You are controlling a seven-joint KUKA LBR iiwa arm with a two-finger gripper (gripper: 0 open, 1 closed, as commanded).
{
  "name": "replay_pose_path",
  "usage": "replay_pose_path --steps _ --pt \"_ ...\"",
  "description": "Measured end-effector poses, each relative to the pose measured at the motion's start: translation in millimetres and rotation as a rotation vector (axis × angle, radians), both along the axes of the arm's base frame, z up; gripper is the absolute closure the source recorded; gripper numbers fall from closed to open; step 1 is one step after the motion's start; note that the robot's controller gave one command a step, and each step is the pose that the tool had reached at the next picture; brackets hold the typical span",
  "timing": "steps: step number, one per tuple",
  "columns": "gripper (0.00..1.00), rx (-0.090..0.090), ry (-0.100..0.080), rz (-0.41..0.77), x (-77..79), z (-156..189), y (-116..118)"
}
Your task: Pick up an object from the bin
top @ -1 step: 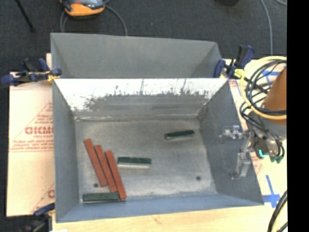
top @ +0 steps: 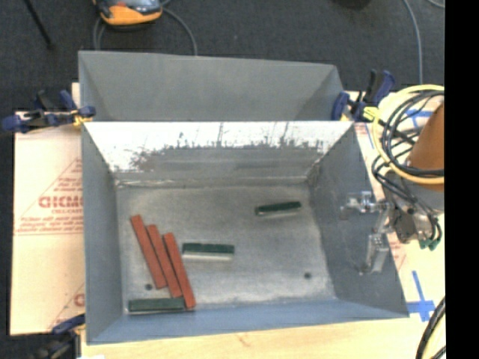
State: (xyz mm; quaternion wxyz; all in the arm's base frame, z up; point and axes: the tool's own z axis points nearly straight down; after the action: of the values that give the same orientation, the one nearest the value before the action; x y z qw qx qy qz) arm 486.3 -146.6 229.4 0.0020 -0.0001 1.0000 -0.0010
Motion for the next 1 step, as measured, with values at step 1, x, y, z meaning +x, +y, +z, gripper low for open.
replay_pose_path --steps 1 --pt "0.00 -0.001 -0.006 0.063 33.6 -72.2 27.7"
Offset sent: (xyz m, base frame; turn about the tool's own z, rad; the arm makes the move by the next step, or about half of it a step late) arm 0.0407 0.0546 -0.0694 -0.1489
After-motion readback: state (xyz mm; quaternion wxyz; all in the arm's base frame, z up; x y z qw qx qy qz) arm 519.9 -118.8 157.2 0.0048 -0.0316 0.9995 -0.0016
